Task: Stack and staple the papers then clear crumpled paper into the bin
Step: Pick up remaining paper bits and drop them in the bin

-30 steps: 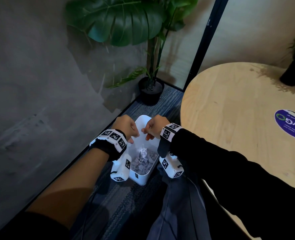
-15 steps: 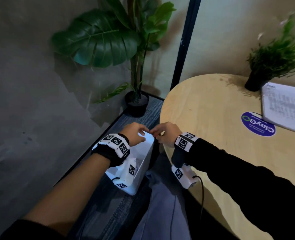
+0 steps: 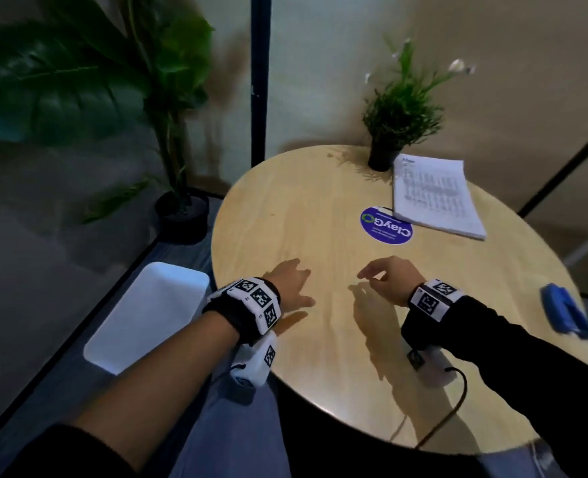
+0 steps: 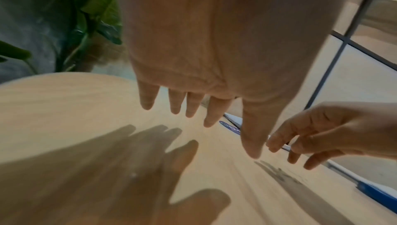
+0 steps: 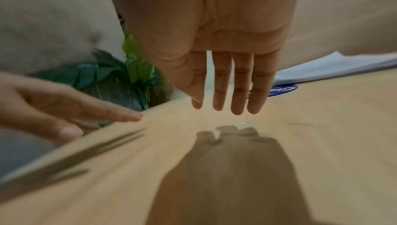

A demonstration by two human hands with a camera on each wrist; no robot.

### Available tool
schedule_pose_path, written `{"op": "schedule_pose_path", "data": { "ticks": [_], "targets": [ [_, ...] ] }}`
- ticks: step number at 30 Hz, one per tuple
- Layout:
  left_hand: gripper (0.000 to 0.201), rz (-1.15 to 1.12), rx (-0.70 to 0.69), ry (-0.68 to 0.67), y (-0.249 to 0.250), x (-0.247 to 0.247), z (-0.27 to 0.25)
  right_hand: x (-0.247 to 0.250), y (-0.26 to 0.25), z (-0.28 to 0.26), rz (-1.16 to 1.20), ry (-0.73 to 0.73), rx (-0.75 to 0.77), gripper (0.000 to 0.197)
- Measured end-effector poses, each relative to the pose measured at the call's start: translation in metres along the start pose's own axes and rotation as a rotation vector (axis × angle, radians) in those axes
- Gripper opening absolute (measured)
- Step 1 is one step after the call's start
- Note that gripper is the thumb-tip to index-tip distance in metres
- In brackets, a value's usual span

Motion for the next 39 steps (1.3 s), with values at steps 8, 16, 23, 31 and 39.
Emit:
{"op": "schedule_pose_path", "data": {
  "ticks": [8, 16, 23, 31, 39],
  "targets": [
    [0.096, 0.117, 0.012, -0.05, 0.053, -0.026, 0.021, -0.019, 0.087, -0.035, -0.385, -0.192, -0.206, 0.055],
    [0.107, 0.217, -0.013, -0.077, 0.088, -0.053, 0.029, -0.048, 0.101, -0.028, -0.553, -0.166, -0.171, 0.081],
    [0.107, 0.203, 0.011, -0.045, 0.107, -0.058, 0.034, -0.057, 0.072, -0.013, -0.554, -0.222, -0.036, 0.092],
    [0.108, 0.174, 0.1, -0.027, 0.082, -0.047, 0.038, -0.036, 0.09, 0.008, -0.515, -0.167, -0.117, 0.094],
    [0.097, 0.109, 0.043, -0.031, 0.048, -0.029, 0.035, -0.045, 0.078, 0.001, -0.662, -0.252, 0.093, 0.118]
  ]
}}
Point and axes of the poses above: each hand's wrist, its own z-axis towards the middle knuckle, its own x-axis out of the back of the hand, y = z × x, the point moved 6 cm from there along z, towards the middle knuckle, and after that the axes turned 1 degree about -y, right-handed, at the moved point
